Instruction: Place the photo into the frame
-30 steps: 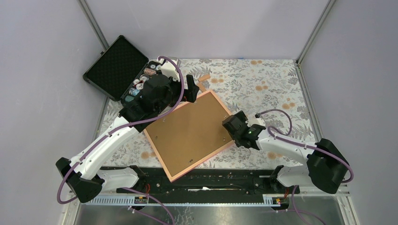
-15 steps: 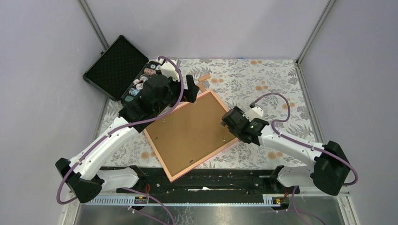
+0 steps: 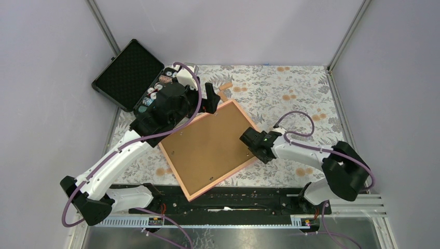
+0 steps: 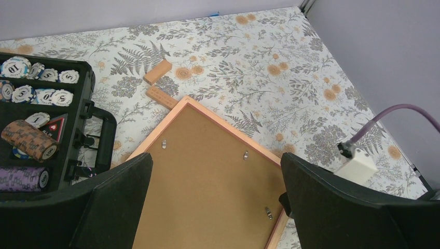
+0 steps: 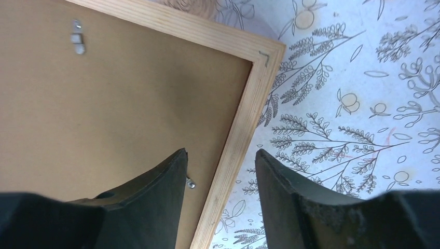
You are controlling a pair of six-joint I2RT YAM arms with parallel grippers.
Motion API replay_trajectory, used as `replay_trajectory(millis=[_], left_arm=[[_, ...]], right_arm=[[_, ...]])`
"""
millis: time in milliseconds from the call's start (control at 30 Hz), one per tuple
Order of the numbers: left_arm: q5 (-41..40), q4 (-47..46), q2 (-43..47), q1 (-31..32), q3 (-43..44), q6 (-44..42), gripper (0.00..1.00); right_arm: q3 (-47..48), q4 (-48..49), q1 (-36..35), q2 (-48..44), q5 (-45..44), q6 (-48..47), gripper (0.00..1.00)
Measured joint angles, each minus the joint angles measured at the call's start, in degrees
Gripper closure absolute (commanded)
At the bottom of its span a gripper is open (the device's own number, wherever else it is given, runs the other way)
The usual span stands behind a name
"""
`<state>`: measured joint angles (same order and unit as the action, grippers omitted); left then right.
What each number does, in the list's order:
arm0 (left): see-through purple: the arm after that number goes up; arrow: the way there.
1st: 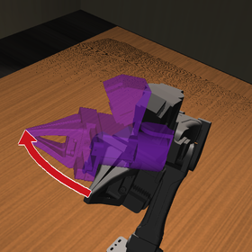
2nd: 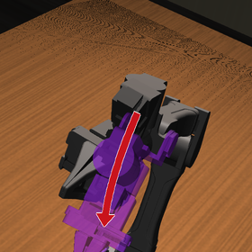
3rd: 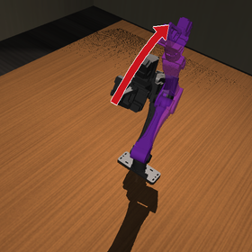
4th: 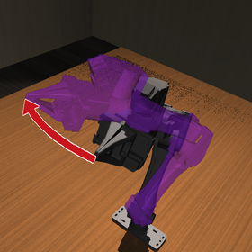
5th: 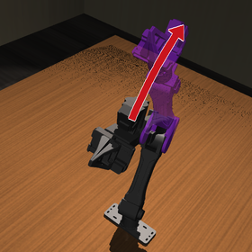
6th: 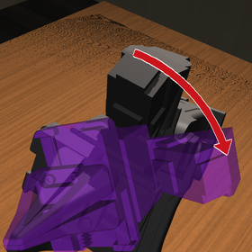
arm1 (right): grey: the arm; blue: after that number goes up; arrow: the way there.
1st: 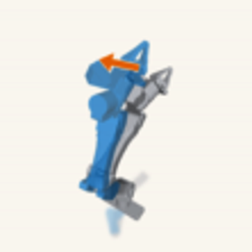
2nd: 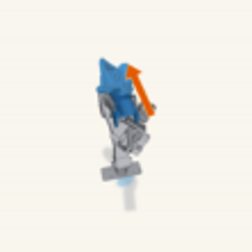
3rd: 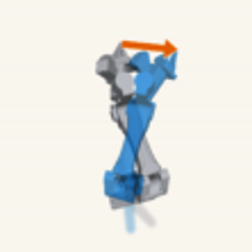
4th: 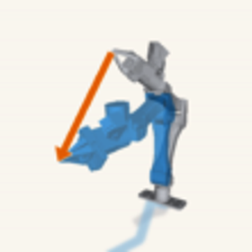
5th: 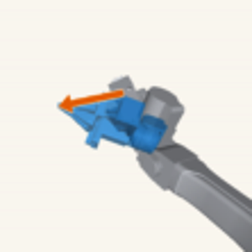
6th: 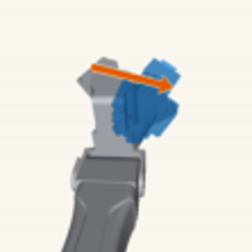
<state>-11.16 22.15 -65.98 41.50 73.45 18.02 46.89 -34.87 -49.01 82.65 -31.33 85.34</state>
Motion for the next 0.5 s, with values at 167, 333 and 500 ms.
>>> replay_trajectory(millis=[167,333,500], left_arm=[[0.0,0.0,0.0,0.0,0.0,0.0,0.01],[0.0,0.0,0.0,0.0,0.0,0.0,0.01],[0.3,0.0,0.0,0.0,0.0,0.0,0.01]], right_arm=[[0.0,0.1,0.0,4.3,2.3,2.0,0.62],[0.1,0.7,0.0,5.8,2.0,3.0,0.76],[-0.6,2.7,1.7,5.4,1.5,0.3,1.0]])
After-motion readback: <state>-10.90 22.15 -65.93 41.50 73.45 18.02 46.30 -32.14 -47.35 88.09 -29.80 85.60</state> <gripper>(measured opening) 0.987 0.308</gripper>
